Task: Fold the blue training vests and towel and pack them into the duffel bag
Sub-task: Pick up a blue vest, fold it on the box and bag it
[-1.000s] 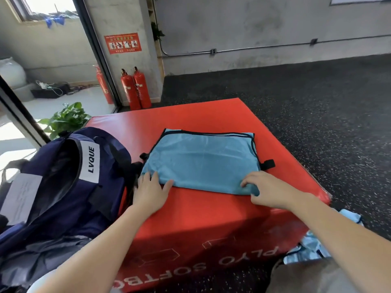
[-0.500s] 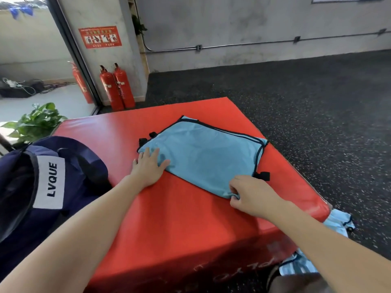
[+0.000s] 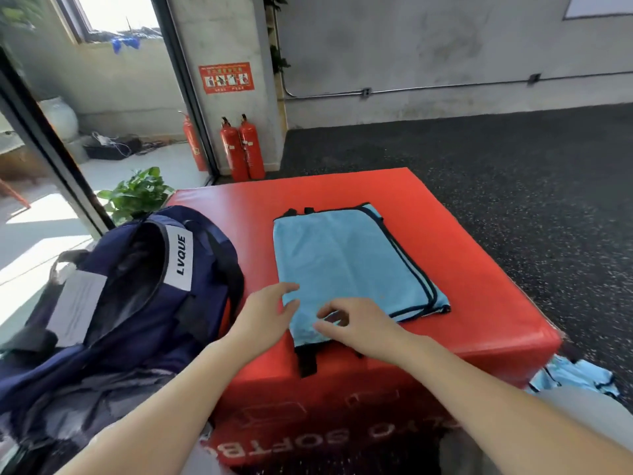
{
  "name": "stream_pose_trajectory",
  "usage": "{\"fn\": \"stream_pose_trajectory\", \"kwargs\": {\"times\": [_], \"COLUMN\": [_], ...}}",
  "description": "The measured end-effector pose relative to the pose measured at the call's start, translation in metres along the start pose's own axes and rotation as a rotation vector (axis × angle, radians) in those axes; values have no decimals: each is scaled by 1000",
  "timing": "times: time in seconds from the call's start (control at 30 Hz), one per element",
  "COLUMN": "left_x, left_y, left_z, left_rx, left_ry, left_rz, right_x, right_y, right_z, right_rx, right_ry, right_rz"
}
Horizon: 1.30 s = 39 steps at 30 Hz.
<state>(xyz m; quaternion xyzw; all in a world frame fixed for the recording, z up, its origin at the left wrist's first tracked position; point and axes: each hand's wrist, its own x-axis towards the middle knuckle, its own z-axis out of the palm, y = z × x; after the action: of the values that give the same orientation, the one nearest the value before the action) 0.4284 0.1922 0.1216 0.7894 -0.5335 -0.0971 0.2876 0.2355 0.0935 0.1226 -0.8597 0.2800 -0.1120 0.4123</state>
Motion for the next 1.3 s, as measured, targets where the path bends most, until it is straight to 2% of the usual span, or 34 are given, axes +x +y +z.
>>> {"fn": "stream_pose_trajectory", "kwargs": {"times": [0.2, 0.3, 0.43, 0.67, 0.87, 1.0, 1.07, 1.2, 1.3], "left_x": [-29, -35, -41, -65, -82, -84, -85, -79, -71], "left_y": [-11, -8, -5, -12, -24, -25, -18, 2, 5], "left_z": [5, 9, 15, 18, 20, 15, 7, -13, -23], "left_rx": [17, 81, 132, 183, 205, 195, 97, -135, -288], "left_ry": [-154, -192, -273, -214, -113, -72, -41, -17, 41], "left_rz": [37, 111, 151, 249, 325, 347, 279, 108, 9], "right_x": [-23, -37, -51, -87, -104, -108, -109, -108, -99], "right_y": [58, 86, 101, 105, 120, 118, 109, 83, 72], "right_z": [-71, -98, -101, -86, -68, -66, -71, -87, -100], "right_rx": [-440, -560, -529, -581, -617, -625, -538, -254, -168], "right_ry": [112, 80, 80, 15, 199, 238, 203, 166, 186], "right_rz": [100, 176, 108, 65, -119, -175, -159, 23, 42]}}
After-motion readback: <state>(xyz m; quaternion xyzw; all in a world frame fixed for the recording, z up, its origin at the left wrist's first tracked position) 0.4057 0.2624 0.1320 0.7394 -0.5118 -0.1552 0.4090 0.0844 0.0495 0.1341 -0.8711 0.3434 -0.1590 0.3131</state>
